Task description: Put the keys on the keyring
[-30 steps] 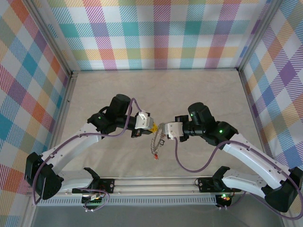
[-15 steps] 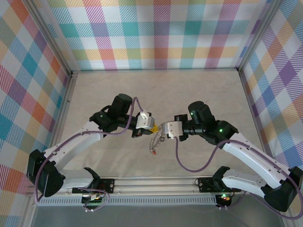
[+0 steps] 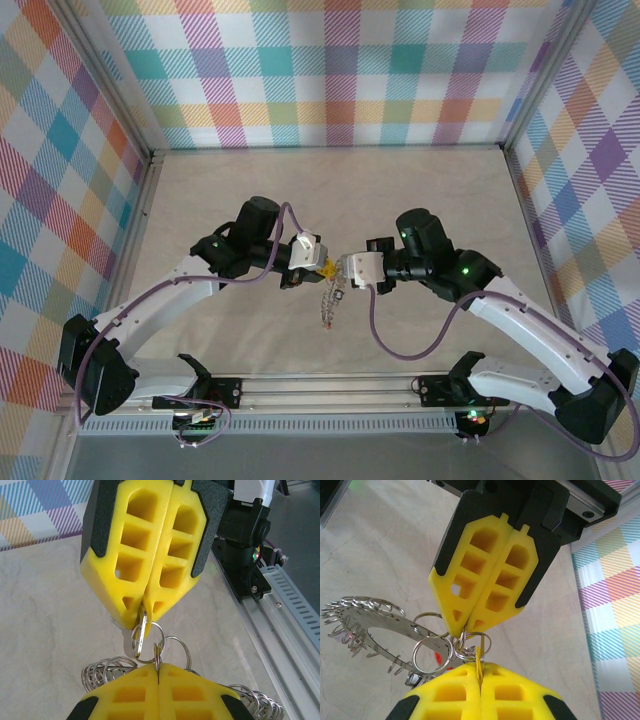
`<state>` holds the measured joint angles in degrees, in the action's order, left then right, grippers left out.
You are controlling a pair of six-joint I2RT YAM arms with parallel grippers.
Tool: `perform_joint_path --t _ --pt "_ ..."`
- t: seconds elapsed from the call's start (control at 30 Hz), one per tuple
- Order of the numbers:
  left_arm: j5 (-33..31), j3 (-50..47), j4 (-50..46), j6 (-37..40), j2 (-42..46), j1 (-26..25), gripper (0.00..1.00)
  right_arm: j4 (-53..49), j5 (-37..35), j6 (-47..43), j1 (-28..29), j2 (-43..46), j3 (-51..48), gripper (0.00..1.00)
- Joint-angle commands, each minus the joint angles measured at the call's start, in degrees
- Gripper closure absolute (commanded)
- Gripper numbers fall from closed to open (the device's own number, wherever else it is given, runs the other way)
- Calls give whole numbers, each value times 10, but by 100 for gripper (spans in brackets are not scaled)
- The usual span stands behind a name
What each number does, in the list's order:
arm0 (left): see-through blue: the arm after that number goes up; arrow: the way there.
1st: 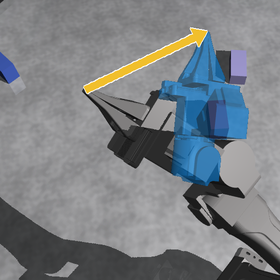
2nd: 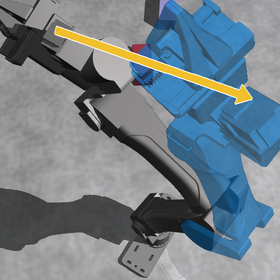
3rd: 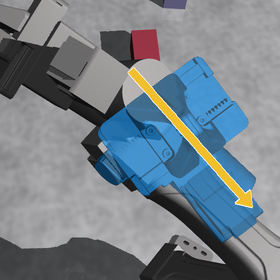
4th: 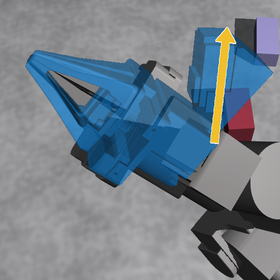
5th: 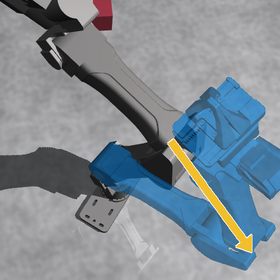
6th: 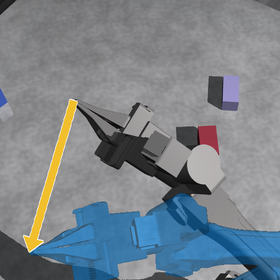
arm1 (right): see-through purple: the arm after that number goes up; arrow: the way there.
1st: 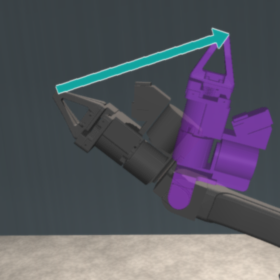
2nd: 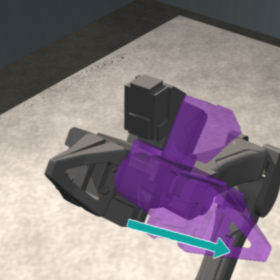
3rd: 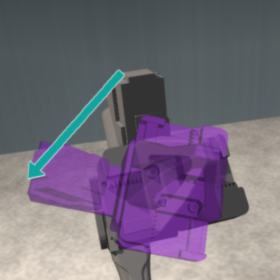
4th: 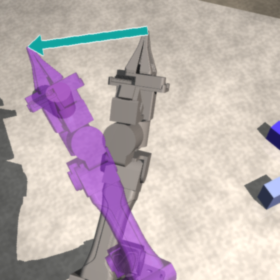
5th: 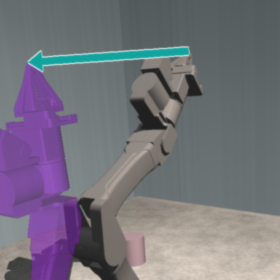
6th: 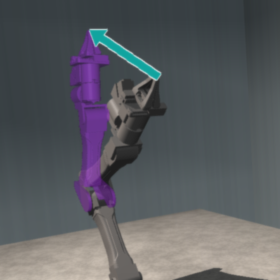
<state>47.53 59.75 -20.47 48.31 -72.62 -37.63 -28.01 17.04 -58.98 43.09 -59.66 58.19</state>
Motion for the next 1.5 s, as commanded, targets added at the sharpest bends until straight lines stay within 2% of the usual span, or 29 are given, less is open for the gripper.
perform_joint_path --t 0.0,0.07,0.13,0.2,0.37,0.5,0.53,0.57,0.77,0.8,0.87,0.9,1.03,1.07,1.17,1.3,1.37,1.47 --pt "8 -4 14 -16 -4 -1 100 23 19 -9 -1 2 36 100" --pt "-3 -6 24 -31 -7 0 98 11 9 -27 0 -4 41 100" --pt "-15 -8 34 -47 -9 0 82 -14 -7 -55 0 -12 50 100" --pt "-22 -12 36 -52 -5 0 73 -35 -25 -83 1 -17 57 100" --pt "-60 -43 79 -88 21 5 58 -28 -61 -156 5 -7 56 100" --pt "-89 -72 103 -129 53 14 48 -15 -96 -254 12 -4 55 100" --pt "-100 -81 114 -142 60 17 44 -11 -109 -277 12 -4 55 100" --pt "-115 -91 127 -158 71 21 34 -1 -122 -301 14 -4 52 100" --pt "-171 -111 102 -225 124 72 30 81 -160 -459 14 -6 26 100" --pt "-192 -120 112 -249 132 84 25 79 -162 -465 14 -13 36 100" --pt "-246 -136 126 -292 151 106 1 70 -166 -470 13 -25 57 100" --pt "-287 -145 132 -317 161 117 0 71 -167 -476 12 -32 65 100" --pt "-537 -198 145 -463 206 159 0 60 -164 -470 8 -56 98 100" --pt "-565 -210 146 -489 217 174 0 57 -162 -465 7 -62 103 100" --pt "-554 -229 128 -527 247 223 0 61 -153 -449 5 -81 110 100" --pt "-552 -235 107 -545 244 244 0 56 -139 -393 5 -104 123 100" --pt "-573 -232 93 -552 240 247 0 69 -123 -351 5 -117 124 100" --pt "-641 -244 93 -577 257 249 0 67 -87 -255 6 -150 149 100"
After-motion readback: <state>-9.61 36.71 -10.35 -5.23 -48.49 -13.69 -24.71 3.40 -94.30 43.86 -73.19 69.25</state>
